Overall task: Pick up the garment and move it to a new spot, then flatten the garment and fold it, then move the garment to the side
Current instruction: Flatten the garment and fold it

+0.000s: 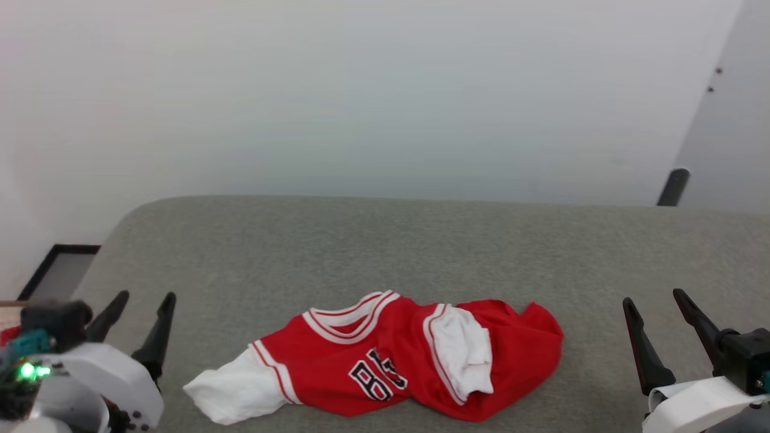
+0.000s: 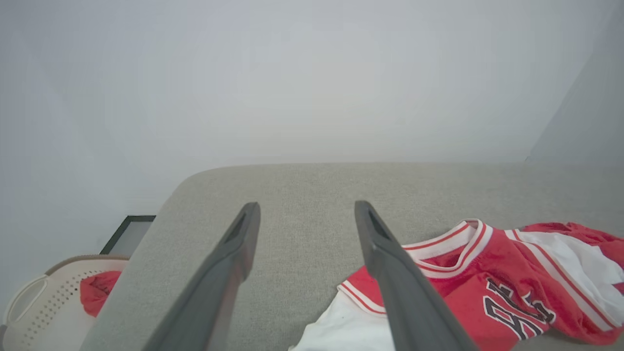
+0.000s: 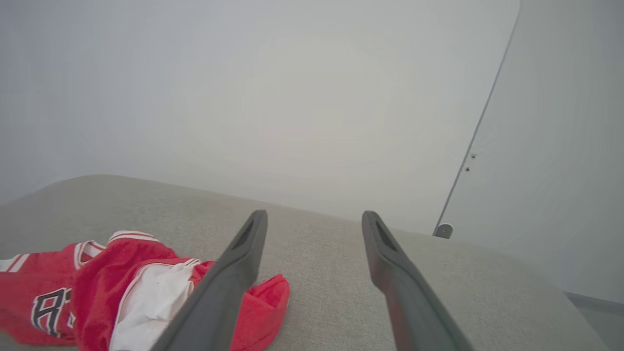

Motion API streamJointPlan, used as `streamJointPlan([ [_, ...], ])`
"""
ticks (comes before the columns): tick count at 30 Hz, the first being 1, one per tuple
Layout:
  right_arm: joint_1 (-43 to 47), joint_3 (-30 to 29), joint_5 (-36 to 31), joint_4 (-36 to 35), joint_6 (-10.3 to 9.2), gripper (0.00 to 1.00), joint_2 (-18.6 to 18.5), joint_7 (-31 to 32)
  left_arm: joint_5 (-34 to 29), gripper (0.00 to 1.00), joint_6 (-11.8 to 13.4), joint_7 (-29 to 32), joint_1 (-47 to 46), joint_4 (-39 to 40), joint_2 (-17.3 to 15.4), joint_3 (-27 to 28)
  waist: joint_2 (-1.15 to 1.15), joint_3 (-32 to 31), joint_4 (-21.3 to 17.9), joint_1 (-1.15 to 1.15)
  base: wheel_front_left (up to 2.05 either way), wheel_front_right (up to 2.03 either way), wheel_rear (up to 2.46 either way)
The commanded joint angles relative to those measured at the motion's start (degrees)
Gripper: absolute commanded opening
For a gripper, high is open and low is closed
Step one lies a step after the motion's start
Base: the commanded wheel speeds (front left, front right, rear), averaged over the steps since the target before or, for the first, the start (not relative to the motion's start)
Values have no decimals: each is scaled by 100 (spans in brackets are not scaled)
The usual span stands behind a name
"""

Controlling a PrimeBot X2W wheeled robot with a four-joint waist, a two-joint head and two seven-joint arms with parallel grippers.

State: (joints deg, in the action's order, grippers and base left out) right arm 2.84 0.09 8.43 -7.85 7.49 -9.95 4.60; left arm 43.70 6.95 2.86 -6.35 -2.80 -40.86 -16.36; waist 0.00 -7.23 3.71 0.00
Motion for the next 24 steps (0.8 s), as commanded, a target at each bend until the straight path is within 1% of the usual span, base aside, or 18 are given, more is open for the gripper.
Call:
streamJointPlan([
  [1,71,-26,26,16,0,100,24,34,-9,100,54,-92,106,-51,62,38,0,-50,220,0,0,0,0],
  [3,74,14,79,23,0,100,22,103,-75,100,54,-400,171,-69,138,76,0,-38,349,0,0,0,0],
  [5,44,122,185,19,0,100,-26,289,-64,100,117,-700,307,-146,297,112,0,-12,546,0,0,0,0],
  [12,-149,505,492,8,0,100,-279,984,-265,100,195,-1293,379,-267,530,84,0,106,1015,0,0,0,0],
  [16,-250,700,666,123,0,100,-441,1467,-390,100,273,-1504,391,-329,651,57,0,184,1242,0,0,0,0],
  [24,-212,812,848,358,0,100,-568,2510,-448,100,197,-1685,392,-415,919,-13,0,362,1601,0,0,0,0],
])
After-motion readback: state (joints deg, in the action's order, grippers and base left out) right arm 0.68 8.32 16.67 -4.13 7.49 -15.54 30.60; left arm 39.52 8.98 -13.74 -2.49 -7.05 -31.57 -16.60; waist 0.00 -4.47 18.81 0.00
